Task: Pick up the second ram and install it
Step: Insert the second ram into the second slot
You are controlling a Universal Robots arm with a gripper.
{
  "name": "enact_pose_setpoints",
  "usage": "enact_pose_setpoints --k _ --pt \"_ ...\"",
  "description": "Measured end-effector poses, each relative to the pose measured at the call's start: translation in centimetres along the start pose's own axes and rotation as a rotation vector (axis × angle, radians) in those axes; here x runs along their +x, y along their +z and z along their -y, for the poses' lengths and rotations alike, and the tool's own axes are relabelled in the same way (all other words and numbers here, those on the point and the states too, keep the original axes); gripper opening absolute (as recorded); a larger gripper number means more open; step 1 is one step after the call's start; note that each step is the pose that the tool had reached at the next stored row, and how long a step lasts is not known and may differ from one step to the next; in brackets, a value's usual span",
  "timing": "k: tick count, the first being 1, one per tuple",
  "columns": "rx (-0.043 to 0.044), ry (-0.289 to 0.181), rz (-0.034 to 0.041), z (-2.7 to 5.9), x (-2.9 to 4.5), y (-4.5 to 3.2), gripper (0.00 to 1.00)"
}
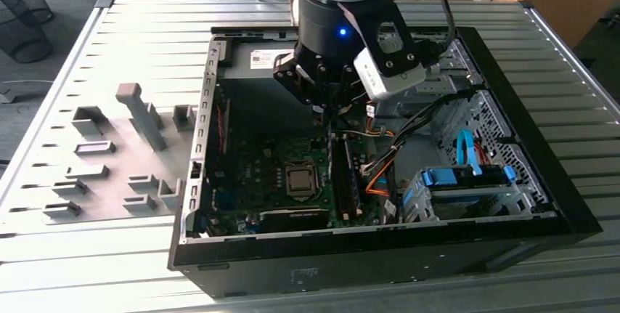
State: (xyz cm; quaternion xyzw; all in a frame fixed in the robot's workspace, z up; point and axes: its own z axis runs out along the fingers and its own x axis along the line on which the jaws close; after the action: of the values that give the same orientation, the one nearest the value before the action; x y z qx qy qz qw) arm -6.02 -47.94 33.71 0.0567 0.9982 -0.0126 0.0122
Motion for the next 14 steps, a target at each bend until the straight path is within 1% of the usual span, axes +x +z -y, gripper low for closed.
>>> enact_pose_setpoints --k 7,14 --pt "0.0001 0.0 0.0 -0.01 0.01 0.41 0.14" --pt "0.0001 0.0 0.0 -0.02 0.03 1.06 0.14"
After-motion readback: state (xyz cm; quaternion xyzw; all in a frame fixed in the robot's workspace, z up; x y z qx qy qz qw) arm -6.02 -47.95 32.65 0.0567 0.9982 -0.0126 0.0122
